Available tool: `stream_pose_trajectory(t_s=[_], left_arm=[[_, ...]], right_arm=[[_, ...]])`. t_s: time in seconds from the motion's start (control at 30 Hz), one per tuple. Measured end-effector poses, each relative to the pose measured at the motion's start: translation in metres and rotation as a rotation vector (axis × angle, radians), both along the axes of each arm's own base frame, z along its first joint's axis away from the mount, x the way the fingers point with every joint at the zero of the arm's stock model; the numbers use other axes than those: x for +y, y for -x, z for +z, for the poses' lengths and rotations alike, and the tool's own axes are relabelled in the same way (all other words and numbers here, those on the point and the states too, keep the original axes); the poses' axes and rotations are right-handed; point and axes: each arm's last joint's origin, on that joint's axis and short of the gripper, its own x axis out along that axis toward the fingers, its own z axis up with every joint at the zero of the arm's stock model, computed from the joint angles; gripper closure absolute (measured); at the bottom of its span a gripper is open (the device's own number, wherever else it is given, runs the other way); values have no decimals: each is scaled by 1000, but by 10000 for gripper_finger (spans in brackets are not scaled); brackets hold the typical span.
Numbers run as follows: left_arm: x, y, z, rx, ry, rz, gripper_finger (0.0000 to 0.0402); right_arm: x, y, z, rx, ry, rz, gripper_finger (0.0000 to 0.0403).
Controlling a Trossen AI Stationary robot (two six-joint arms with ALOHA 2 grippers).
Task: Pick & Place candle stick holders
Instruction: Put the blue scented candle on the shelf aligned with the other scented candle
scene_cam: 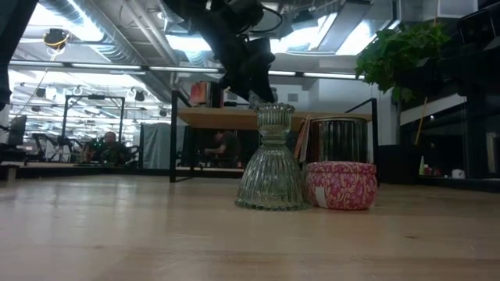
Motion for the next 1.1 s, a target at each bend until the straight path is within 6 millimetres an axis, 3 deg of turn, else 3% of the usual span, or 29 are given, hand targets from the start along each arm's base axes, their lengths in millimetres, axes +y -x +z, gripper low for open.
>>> stream_pose_trajectory(t_s=[0.87,1.1], left_arm=[[-1,0,0,38,-84,24,63],[-19,-6,10,41,-217,-2,66]], right_arm=[[0,0,0,0,0,0,5],[0,0,0,0,0,0,5]])
